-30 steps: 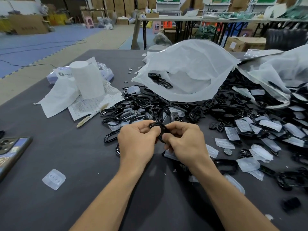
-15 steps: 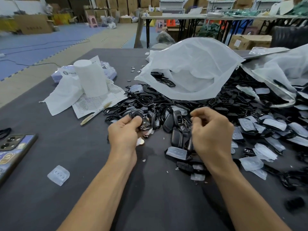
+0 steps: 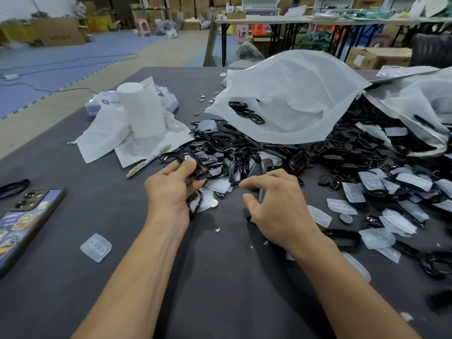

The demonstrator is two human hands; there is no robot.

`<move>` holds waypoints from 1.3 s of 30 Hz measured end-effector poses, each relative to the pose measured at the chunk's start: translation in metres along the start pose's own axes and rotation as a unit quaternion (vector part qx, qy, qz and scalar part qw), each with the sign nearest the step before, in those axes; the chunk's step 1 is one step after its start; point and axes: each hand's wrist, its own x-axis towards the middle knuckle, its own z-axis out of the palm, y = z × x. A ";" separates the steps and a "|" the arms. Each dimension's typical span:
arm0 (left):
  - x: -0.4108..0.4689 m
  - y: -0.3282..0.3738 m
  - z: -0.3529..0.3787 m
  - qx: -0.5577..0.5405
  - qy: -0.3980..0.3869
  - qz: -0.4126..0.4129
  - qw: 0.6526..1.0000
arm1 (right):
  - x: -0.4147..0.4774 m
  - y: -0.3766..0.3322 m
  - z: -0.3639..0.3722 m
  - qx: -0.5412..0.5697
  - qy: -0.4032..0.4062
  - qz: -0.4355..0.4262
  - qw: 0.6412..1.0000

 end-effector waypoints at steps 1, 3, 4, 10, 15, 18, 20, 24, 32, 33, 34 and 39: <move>0.000 0.000 0.000 -0.003 0.006 0.002 1.000 | 0.000 -0.003 0.003 -0.008 -0.021 -0.006 1.000; 0.002 0.001 -0.001 -0.010 0.017 0.003 1.000 | 0.004 -0.012 0.009 -0.015 -0.035 -0.032 0.999; 0.003 0.001 -0.002 -0.011 0.016 0.003 1.000 | 0.007 -0.017 0.012 -0.019 -0.038 -0.045 0.998; 0.007 0.000 -0.003 0.000 0.006 0.003 1.000 | 0.023 -0.033 0.035 -0.159 -0.132 -0.056 0.977; 0.007 0.001 0.000 0.009 -0.012 0.011 1.000 | 0.018 -0.028 0.036 -0.145 -0.066 -0.022 0.987; 0.005 -0.001 0.002 0.028 -0.024 0.017 0.999 | 0.018 -0.026 0.033 -0.138 -0.074 -0.018 0.987; 0.004 -0.003 0.002 0.044 -0.022 0.020 0.999 | 0.019 -0.027 0.035 -0.139 -0.093 -0.021 0.986; -0.001 -0.006 0.000 0.070 -0.028 0.000 0.997 | 0.020 -0.031 0.034 -0.151 -0.090 0.004 0.984; -0.007 -0.011 0.007 0.148 -0.061 0.050 0.986 | 0.012 -0.028 0.019 -0.036 0.058 0.061 0.996; -0.008 -0.012 0.009 0.155 -0.068 0.057 0.984 | 0.013 -0.026 0.017 -0.015 0.059 0.066 0.996; -0.009 -0.014 0.009 0.162 -0.077 0.060 0.982 | 0.014 -0.025 0.016 0.006 0.067 0.067 0.995; -0.011 -0.019 0.012 0.198 -0.114 0.063 0.972 | 0.016 -0.022 0.012 0.116 0.147 0.054 0.981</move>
